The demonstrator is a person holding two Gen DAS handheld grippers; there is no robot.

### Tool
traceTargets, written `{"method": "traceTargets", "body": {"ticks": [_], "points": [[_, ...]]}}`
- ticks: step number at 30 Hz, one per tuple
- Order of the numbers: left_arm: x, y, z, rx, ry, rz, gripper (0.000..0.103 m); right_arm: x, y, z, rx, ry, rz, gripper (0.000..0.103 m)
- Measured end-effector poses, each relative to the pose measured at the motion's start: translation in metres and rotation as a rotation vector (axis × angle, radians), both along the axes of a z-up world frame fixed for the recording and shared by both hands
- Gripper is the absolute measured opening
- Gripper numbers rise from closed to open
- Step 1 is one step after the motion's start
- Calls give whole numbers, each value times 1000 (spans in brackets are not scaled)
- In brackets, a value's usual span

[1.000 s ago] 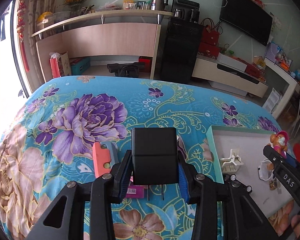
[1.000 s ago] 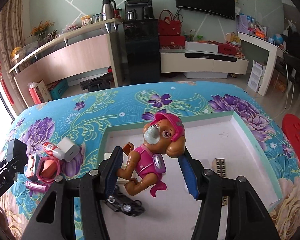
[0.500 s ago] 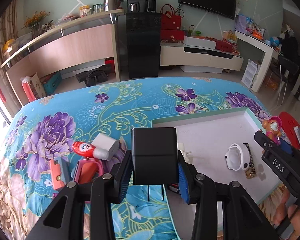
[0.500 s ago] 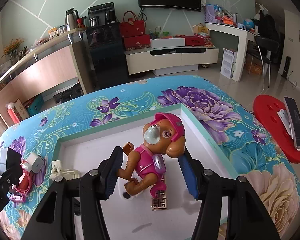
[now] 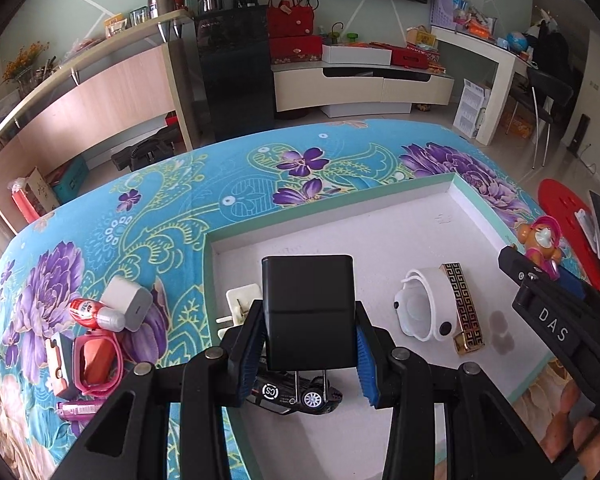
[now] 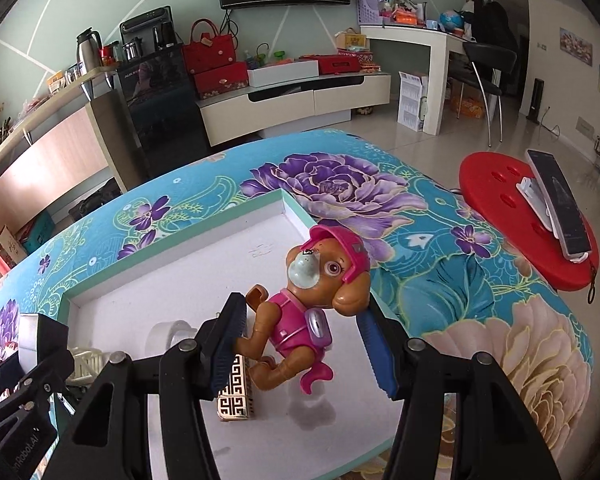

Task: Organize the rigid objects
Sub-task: 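Carry the toy dog and charger into the white tray and open both tools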

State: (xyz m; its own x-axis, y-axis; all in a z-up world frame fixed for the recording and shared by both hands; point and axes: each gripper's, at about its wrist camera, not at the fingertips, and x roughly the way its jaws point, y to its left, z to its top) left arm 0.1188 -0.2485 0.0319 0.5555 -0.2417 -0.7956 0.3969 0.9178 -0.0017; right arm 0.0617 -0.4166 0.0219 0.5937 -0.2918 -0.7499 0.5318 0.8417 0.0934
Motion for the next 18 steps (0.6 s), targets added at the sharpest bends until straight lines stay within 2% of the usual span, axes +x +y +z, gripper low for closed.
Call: {"method": "traceTargets", "body": {"ticks": [13,18], "points": [[0,-9,-21,23,34,-15,44,11,7,-16,17,72,47,59],[-2,-9,-16,26,15,-21,61,12,7,-17,18,80,47,59]]}}
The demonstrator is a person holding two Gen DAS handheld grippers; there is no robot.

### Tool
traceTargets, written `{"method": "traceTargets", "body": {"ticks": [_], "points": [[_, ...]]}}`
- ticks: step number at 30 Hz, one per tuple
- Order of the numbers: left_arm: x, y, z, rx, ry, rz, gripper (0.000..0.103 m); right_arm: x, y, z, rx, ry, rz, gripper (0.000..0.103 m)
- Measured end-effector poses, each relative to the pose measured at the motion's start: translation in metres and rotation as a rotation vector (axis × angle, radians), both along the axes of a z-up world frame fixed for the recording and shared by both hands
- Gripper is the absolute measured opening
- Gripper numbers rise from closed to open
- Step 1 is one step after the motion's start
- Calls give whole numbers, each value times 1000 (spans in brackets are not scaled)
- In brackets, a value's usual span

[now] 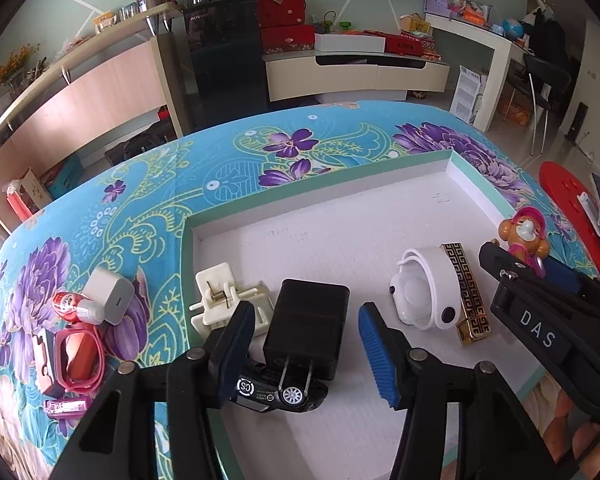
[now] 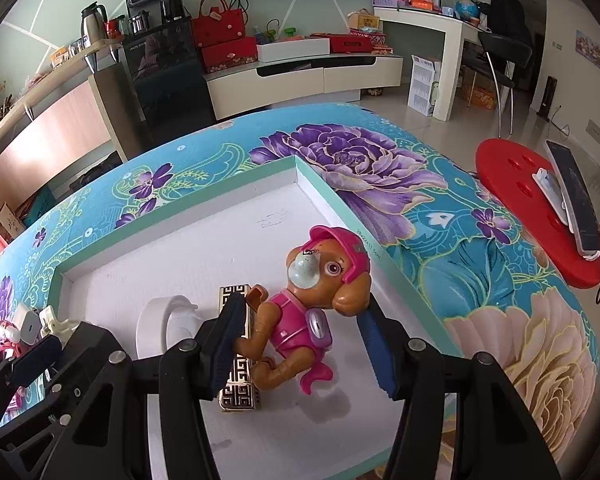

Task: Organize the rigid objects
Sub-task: 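Carry the toy dog and charger into the white tray and open both tools, then move both tools back over the remaining pile of items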

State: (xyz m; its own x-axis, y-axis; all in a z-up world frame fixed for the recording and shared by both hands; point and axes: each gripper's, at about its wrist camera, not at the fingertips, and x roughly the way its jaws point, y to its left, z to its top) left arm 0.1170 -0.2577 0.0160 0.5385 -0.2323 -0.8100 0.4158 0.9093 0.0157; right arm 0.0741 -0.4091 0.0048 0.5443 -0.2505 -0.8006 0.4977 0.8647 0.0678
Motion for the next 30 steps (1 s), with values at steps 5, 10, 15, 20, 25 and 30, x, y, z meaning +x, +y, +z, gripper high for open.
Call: {"method": "traceTargets", "body": {"ticks": [5,10,15,20,25,30], "points": [[-3,5,9,-13,-15,2,65,0,2,3,-12,-7,6,61],[-6,15,25,-32,-54,21,71,-2,4,11,-24,-45,9,83],[-5,38,39,-42,-100,86,91,2,13,14,-36,-50,41,83],[2,72,39,-35,-118,201,103,6,22,16,-60,-49,66,84],[12,113,27,-23,-98,339,103,7,31,24,-42,-95,83,96],[16,152,24,-33,-93,457,103,12,49,32,-26,-143,139,97]]}}
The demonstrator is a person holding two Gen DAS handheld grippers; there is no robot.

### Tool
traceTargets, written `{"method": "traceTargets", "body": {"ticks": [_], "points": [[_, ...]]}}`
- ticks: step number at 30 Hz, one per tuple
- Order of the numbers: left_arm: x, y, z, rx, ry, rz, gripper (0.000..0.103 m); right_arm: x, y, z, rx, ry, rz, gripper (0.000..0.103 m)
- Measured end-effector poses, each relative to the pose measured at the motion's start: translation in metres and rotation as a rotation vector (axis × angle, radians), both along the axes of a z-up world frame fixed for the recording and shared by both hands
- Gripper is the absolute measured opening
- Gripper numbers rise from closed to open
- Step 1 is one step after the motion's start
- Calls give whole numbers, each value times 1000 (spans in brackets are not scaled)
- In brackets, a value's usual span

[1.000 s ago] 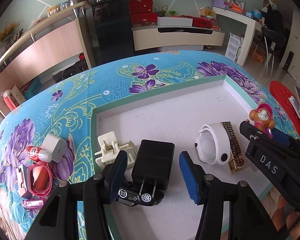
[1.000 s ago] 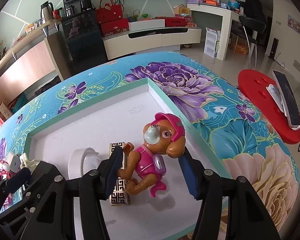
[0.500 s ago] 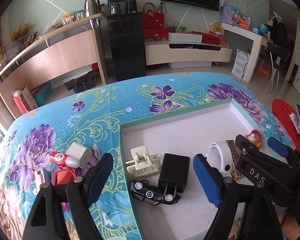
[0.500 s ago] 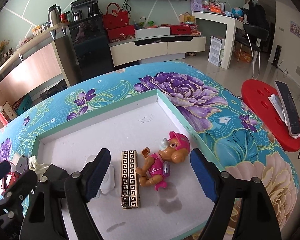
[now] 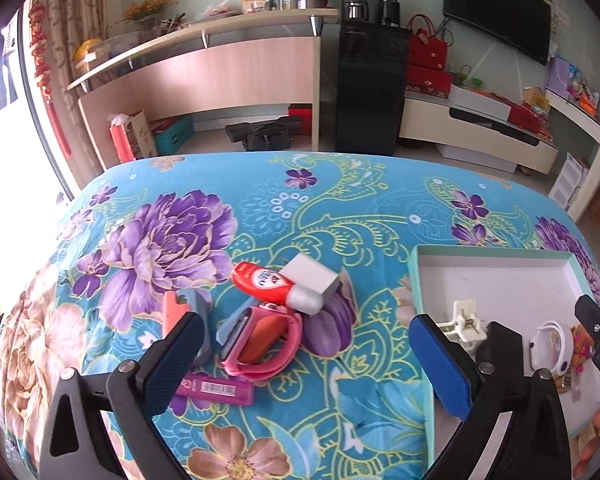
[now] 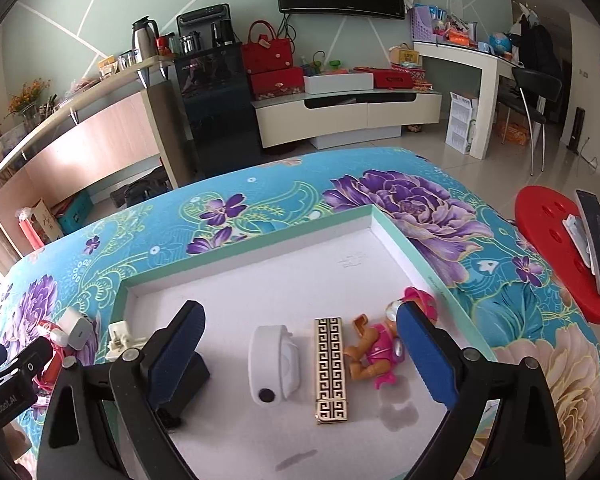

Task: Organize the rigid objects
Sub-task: 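Move both tools back over the remaining pile of items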

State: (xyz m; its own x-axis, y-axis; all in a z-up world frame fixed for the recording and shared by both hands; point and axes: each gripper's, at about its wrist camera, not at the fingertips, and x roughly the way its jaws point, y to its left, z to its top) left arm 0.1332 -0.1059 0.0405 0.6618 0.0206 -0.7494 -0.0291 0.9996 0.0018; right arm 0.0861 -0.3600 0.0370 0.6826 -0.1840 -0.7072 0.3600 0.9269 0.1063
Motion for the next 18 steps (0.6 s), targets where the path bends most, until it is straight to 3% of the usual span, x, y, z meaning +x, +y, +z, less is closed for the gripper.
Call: {"method": "traceTargets", "body": {"ticks": [18], "points": [[-5,104,14,-5,-36,245,103,26,105,11,21,-68,262,97]]}}
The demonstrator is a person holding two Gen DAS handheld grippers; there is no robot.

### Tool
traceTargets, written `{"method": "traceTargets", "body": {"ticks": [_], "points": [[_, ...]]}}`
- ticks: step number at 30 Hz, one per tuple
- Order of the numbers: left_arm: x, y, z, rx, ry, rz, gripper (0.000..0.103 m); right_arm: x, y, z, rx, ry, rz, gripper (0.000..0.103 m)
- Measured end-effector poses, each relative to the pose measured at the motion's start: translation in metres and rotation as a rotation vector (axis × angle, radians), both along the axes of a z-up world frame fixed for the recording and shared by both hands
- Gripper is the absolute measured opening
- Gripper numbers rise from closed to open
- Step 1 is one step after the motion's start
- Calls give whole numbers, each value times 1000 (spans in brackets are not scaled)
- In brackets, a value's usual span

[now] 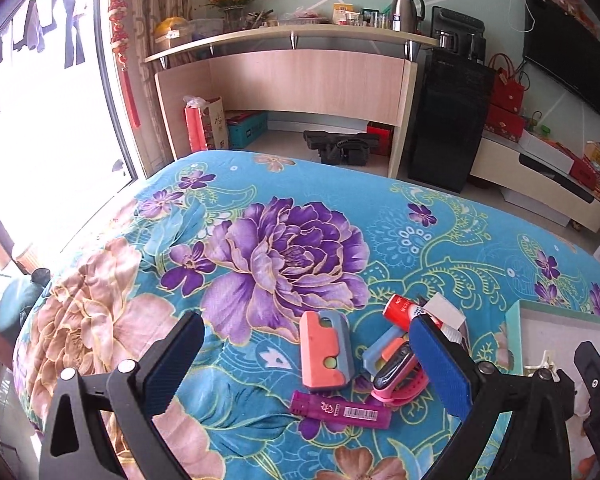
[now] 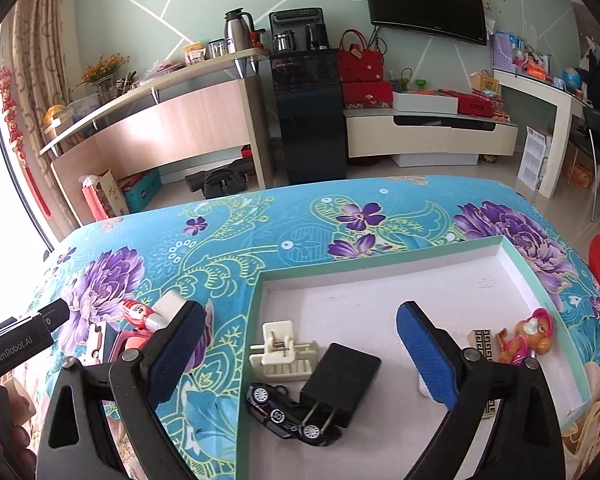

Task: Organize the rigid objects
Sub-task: 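Move both tools back over the remaining pile of items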

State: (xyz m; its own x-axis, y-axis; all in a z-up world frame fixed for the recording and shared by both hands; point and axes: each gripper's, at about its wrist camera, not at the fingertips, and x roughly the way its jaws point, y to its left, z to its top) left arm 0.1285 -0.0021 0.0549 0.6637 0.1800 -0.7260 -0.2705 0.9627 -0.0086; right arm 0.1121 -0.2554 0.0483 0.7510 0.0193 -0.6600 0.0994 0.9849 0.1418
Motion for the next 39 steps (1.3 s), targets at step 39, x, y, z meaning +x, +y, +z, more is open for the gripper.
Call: {"method": "traceTargets", "body": {"ticks": [39], "points": [[3,77,-58,-121,103,152,103,28,126,-43,26,133,266,97]]}}
